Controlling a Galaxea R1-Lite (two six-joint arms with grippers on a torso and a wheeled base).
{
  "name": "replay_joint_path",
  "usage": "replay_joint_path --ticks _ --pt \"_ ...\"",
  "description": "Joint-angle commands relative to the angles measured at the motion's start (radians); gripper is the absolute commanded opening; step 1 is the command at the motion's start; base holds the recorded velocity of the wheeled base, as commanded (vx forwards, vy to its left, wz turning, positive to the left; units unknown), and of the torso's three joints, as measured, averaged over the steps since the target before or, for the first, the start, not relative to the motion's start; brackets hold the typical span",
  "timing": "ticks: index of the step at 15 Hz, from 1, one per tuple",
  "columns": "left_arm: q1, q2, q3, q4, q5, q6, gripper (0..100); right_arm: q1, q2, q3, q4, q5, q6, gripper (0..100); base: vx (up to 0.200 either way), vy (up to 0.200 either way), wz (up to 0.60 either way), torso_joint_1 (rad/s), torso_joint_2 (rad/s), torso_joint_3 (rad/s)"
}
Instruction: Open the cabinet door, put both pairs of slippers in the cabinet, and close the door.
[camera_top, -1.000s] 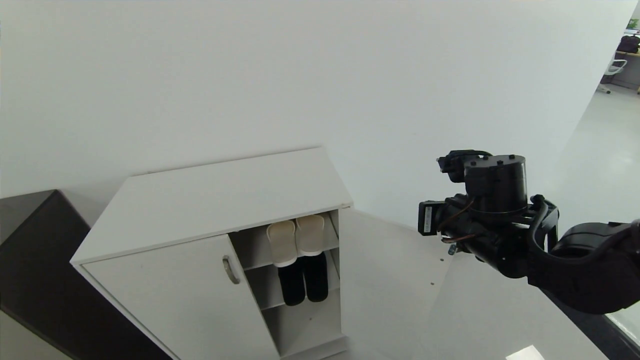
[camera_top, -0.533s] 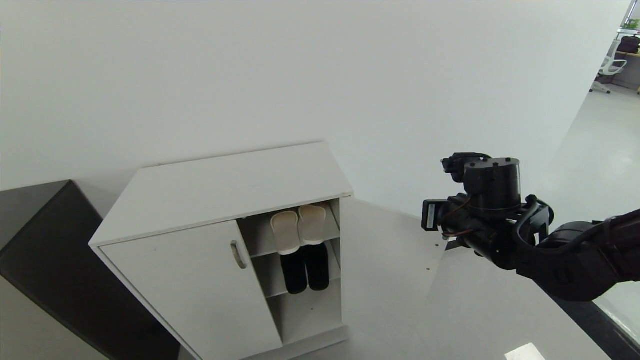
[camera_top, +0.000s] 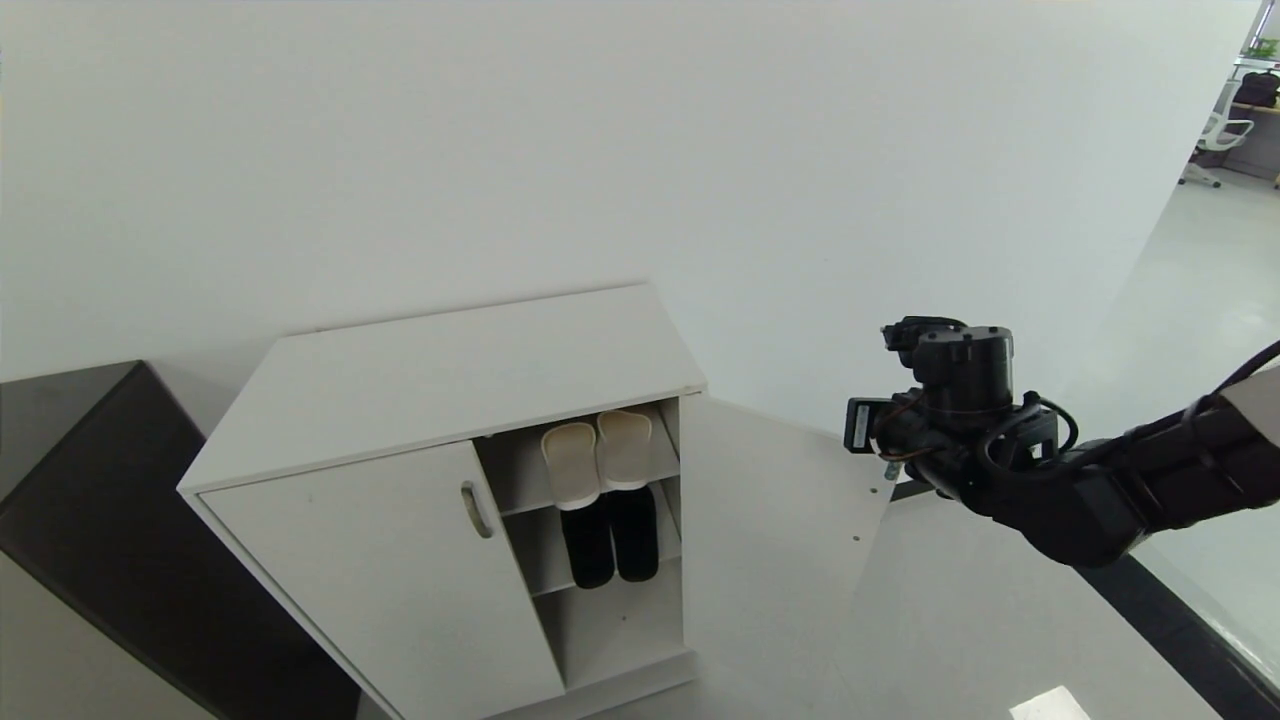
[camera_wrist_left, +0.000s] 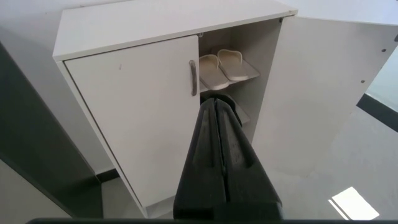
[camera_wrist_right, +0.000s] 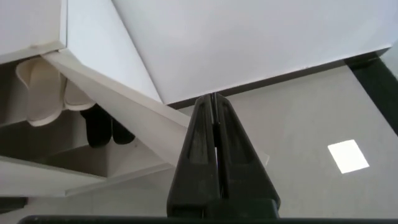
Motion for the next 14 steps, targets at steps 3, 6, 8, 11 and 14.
replay_joint_path --ticks 3,6,8,11,14 --pt "0.000 0.000 0.000 0.000 0.001 0.000 0 -0.049 0.100 -0.021 -0.038 0.003 -0.001 0 0.000 0.000 0.00 0.000 0.00 0.000" --pt "0.000 0.000 0.000 0.000 0.000 -0.002 0 -0.053 0.117 -0.027 -0.041 0.003 -0.001 0 0.000 0.000 0.00 0.000 0.00 0.000" --pt "0.000 0.000 0.000 0.000 0.001 -0.002 0 -0.055 0.127 -0.025 -0.042 0.014 -0.001 0 0.000 0.000 0.00 0.000 0.00 0.000" --pt "0.000 0.000 0.000 0.000 0.001 -0.002 0 -0.052 0.127 -0.019 -0.041 0.014 -0.001 0 0.000 0.000 0.00 0.000 0.00 0.000" --pt "0.000 0.000 0.000 0.000 0.001 -0.002 0 -0.030 0.120 -0.001 -0.041 0.012 -0.001 0 0.000 0.000 0.00 0.000 0.00 0.000"
